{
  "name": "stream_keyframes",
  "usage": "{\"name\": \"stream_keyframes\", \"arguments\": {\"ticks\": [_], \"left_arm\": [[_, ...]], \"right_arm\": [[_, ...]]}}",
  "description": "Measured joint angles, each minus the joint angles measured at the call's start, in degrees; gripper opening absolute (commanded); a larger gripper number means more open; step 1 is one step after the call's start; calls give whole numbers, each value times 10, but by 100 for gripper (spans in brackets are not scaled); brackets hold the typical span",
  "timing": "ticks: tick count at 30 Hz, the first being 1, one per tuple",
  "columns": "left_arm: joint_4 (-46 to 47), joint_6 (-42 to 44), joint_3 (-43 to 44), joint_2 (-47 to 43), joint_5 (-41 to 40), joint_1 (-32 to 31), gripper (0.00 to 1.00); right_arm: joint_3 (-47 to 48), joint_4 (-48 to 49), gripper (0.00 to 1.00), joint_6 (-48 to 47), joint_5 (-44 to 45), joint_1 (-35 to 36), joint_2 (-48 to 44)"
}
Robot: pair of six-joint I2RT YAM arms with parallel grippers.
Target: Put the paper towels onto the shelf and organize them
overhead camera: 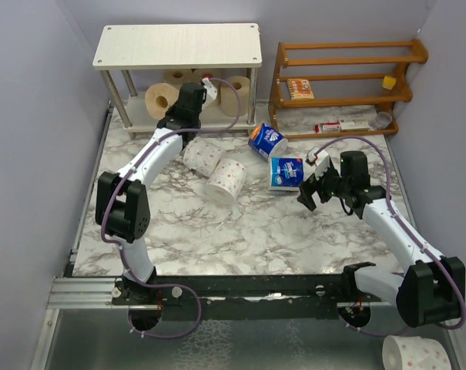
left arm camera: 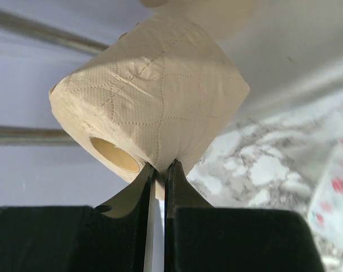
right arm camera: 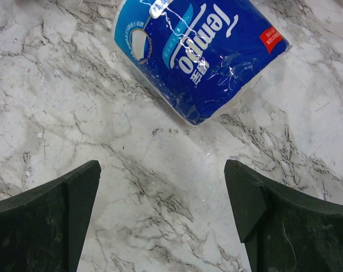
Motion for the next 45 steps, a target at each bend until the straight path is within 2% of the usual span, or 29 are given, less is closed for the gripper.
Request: {"name": "stream_keyframes", "arguments": {"ticks": [5,10,14,20,26,36,45], "left_arm": [[-67,80,-49,-57,113,-14,0],[-134,119,-40,-96,231,2,0],[-182,166,-9,-97,276,7,0],[-234,267,25,-68,281,13,0],[-256,339,29,-34,273,53,0],[-229,370,57,15,247,117,0],[-211,374,125,78,243,141,1]], "right_arm": [[0,0,92,0,-1,0,0],[0,0,92,0,-1,0,1],[0,0,92,2,-1,0,1],[0,0,92,4,-6,-11,-5],[0,0,92,5,-26,-14,-24],[0,-1,92,5,-56,-19,-40],[0,0,92,4,-65,-19,-16]]}}
